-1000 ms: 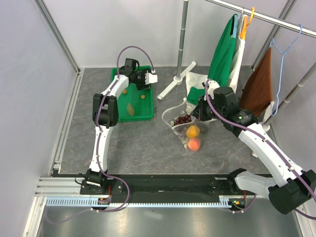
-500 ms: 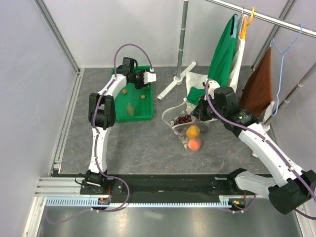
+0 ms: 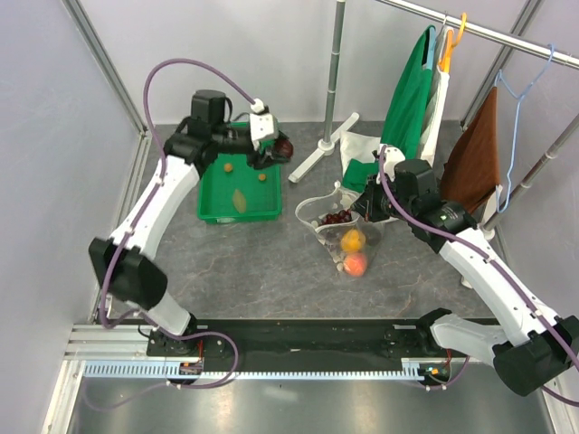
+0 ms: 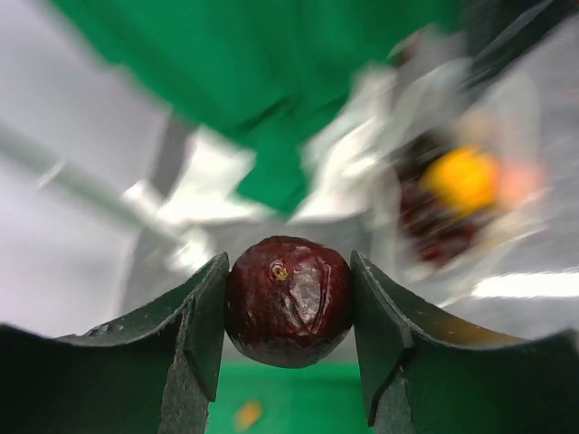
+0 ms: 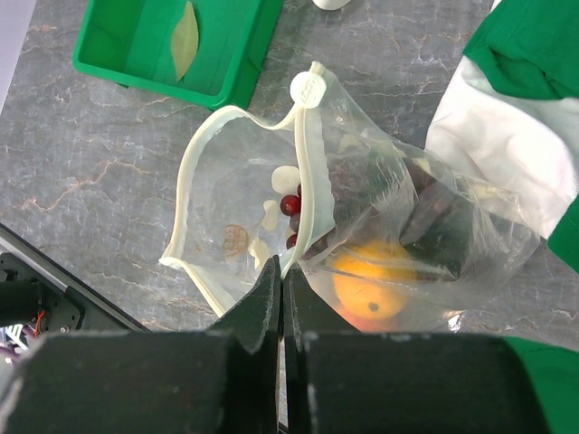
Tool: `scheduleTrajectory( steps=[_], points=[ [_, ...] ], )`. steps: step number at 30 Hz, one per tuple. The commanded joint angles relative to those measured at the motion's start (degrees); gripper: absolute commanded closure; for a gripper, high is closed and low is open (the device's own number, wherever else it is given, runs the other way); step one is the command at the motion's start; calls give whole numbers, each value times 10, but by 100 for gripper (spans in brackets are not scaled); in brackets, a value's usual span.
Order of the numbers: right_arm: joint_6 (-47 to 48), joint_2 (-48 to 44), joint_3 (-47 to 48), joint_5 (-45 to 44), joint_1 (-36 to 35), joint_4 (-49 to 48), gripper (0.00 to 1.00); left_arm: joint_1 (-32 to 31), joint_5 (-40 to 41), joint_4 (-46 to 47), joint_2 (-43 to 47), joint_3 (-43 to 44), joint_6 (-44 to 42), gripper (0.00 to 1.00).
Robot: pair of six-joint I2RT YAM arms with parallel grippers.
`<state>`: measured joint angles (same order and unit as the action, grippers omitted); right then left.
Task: Place the food in the zip-top bag and seal the zipper
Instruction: Place the fake fruit in the zipper food storage bag.
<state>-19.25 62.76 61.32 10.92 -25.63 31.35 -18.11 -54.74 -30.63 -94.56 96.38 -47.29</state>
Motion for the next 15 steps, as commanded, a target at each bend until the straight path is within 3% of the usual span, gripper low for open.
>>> scheduleTrajectory(
  steps=[1,8,15],
  points=[
    [3,-21,0,7,2,-16,100,-77,-49,3,53,-81,133,59],
    [3,-32,-7,9,3,-25,100,-188,24,75,46,-124,241,59],
    [6,-41,-16,14,3,-26,100,-226,73,109,-14,-114,258,59]
  ],
)
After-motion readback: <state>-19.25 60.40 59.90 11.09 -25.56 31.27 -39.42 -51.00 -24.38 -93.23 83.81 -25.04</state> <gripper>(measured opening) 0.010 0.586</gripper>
